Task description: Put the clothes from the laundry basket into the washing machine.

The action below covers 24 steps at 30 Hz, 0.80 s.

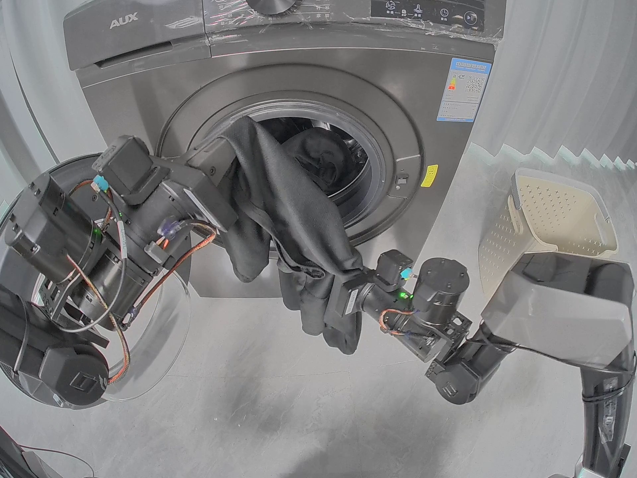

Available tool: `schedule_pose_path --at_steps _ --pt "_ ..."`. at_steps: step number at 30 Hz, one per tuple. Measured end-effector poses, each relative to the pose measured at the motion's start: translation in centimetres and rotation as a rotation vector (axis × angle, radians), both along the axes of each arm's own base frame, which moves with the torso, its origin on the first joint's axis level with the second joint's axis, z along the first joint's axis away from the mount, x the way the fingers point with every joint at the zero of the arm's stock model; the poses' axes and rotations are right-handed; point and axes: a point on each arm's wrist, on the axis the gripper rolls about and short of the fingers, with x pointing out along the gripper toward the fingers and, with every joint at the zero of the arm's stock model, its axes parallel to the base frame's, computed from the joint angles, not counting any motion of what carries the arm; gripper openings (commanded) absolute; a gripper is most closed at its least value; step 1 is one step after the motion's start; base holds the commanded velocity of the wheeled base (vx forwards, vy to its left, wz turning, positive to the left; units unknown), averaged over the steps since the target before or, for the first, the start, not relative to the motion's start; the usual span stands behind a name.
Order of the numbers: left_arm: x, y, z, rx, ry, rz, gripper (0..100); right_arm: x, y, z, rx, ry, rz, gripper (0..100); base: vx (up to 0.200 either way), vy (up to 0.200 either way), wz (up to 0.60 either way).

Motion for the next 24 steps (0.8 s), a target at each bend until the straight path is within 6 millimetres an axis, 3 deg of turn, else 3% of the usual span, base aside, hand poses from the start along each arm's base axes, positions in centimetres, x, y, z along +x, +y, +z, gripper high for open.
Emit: schedule_pose_path --at_steps 5,11,24 --pt "0.5 0.8 -1.3 0.033 0.045 0.03 0 -1.3 -2.1 2.7 0.022 -0.017 -0.032 0 0.0 0.0 0.0" --pt "0.5 1.5 -4.4 0.116 0.14 0.016 0 -3.5 -4.3 6.0 0.06 -0.054 -0.051 0 0.0 0.0 0.0" --pt "1.9 0.7 -11.5 0.281 0.341 0.012 0 -5.1 -5.2 10.6 0.145 -0.152 -0.046 0 0.0 0.0 0.0"
